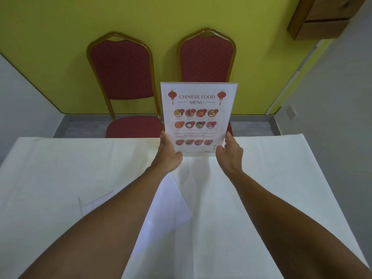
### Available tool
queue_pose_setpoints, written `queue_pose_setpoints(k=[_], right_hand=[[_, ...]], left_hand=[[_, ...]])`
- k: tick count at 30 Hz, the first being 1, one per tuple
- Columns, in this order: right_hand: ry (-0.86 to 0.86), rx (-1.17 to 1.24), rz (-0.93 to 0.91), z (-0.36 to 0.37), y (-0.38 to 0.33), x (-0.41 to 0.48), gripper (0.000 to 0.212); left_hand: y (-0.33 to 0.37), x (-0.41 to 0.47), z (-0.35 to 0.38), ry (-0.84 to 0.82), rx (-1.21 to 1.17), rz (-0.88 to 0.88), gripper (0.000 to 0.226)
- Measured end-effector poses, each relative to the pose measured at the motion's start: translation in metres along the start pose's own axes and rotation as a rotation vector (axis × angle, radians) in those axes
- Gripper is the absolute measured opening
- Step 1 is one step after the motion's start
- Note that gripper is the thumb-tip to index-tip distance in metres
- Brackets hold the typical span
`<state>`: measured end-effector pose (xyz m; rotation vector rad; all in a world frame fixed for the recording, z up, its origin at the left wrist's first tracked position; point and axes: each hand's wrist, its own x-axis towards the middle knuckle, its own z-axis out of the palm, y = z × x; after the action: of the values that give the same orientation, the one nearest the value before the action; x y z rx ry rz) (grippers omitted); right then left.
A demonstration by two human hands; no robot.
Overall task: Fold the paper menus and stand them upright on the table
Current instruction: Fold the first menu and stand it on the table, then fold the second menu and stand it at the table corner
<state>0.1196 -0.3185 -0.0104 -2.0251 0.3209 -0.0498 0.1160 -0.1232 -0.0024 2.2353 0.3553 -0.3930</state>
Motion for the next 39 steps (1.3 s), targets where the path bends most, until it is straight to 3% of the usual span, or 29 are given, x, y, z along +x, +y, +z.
queue_pose_setpoints(k=[4,8,19,27,34,39], right_hand=[[0.085,-0.039,0.065,0.003,0.011,-0.010,0.038],[0.079,-0.051,0.045,0.004,0.018,-0.030,0.053],[-0.259,-0.215,-0.064,0.031,0.030,-0.111,0.049],[-0.527,-0.347,0.056,0.072,0.025,-0.172,0.078],[-0.382,-0.244,0.062,0.095,0.014,-0.198,0.074],[-0.192,-0.048,0.253,0.100,0.009,-0.187,0.076]], left_hand=[[-0.009,-0.014,0.002,-0.025,0.195,-0.010,0.090],[-0.024,-0.035,0.009,-0.022,0.436,-0.035,0.084],[-0.092,-0.102,0.006,-0.062,0.742,0.065,0.071],[-0.153,-0.147,0.007,-0.112,0.756,0.065,0.075],[-0.202,-0.165,0.003,-0.131,0.709,-0.005,0.103],[-0.204,-0.165,0.002,-0.127,0.739,0.027,0.122]])
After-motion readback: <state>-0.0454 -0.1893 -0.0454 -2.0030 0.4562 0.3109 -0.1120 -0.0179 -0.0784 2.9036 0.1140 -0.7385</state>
